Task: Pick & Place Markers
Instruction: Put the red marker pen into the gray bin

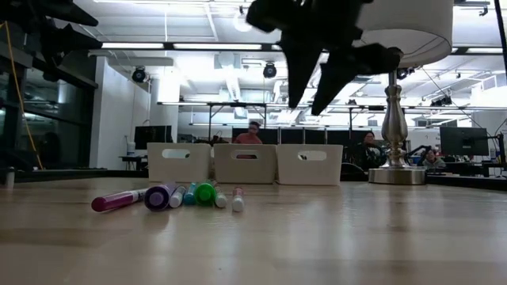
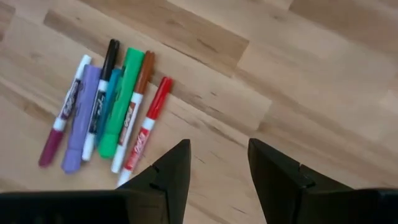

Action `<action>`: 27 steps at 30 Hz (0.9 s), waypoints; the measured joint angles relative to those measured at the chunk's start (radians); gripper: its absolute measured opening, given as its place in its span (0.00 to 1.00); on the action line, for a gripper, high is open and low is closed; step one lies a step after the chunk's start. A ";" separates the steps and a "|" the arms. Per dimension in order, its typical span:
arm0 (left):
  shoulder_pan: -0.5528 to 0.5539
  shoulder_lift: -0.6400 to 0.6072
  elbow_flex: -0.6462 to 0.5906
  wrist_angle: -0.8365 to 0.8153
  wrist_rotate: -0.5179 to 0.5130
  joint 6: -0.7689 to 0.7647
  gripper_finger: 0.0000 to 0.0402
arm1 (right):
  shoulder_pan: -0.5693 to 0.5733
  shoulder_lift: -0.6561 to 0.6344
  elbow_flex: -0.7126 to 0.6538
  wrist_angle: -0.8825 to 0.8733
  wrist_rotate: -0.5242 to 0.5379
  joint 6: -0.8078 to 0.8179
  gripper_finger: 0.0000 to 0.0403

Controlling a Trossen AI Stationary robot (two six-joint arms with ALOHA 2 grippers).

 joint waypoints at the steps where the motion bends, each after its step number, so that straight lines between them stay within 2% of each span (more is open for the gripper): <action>1: 0.000 0.000 0.000 -0.001 0.000 0.000 0.50 | -0.001 0.011 0.000 0.014 -0.003 0.021 0.37; 8: 0.000 0.000 0.000 0.000 0.000 0.000 0.50 | -0.022 0.102 0.026 0.081 -0.083 0.077 0.37; 27: 0.000 0.000 0.000 -0.001 0.000 0.000 0.50 | -0.063 0.403 0.453 -0.177 -0.153 0.035 0.37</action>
